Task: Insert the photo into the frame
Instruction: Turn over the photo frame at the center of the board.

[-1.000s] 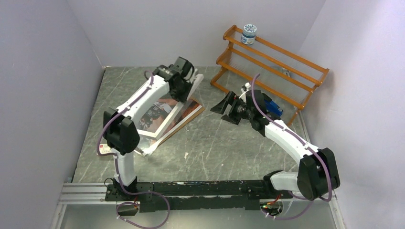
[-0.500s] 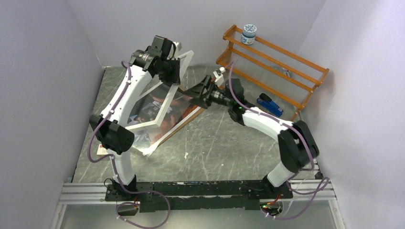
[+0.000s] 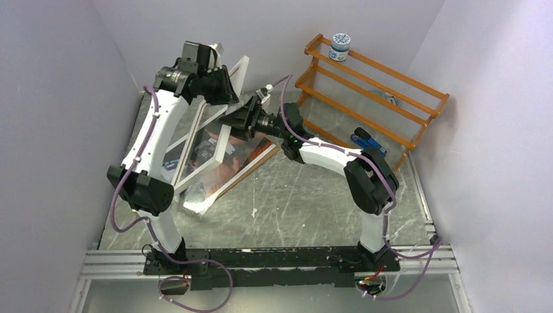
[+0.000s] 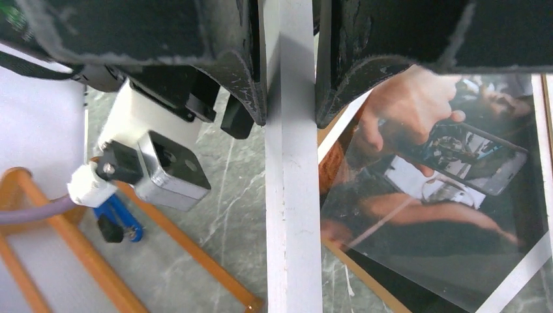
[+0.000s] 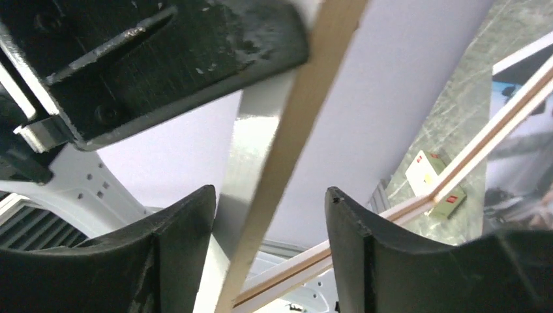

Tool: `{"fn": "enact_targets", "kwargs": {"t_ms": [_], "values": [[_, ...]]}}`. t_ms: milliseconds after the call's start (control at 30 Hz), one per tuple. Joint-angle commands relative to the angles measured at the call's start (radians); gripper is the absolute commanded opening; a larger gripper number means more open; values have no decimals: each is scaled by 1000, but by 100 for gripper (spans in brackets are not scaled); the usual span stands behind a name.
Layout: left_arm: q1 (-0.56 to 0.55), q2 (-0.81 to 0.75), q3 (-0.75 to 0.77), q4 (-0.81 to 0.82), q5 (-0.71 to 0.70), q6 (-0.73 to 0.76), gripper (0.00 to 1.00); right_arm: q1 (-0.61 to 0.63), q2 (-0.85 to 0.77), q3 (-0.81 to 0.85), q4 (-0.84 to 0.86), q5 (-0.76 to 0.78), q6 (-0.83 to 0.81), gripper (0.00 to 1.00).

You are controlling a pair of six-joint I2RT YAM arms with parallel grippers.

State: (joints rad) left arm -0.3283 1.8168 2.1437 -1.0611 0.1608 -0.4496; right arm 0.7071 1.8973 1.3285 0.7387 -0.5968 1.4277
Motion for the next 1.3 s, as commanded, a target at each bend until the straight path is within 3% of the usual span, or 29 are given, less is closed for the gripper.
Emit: {"fn": "enact_targets", "kwargs": {"t_ms": [0,133,300,400,433,533,667,800,1000,1267], "values": [[39,-118,-28,142,73,-74,2,-2,3,18,251,1,124,60],[51,-145,-53,176,94,-87,2,-3,-18,5,306,24,131,43],[52,-184,-70,207,83,-79,3,-1,-30,82,255,-3,102,12],[54,-210,-54,212,68,-64,8,-2,-44,107,229,-11,91,4],[54,-219,-47,213,63,-60,12,-2,-51,115,216,-14,84,3],[54,-247,-34,221,54,-49,40,-2,-72,140,170,-33,61,0],[54,-281,-19,228,41,-28,69,-2,-118,156,64,-53,21,0],[55,-319,-25,251,37,-1,90,-3,-167,184,-101,-90,-47,0],[55,-377,-49,271,-15,24,94,-14,-252,190,-313,-122,-143,0],[57,-473,-168,273,-98,37,94,-70,-361,269,-836,-118,-435,0]]}}
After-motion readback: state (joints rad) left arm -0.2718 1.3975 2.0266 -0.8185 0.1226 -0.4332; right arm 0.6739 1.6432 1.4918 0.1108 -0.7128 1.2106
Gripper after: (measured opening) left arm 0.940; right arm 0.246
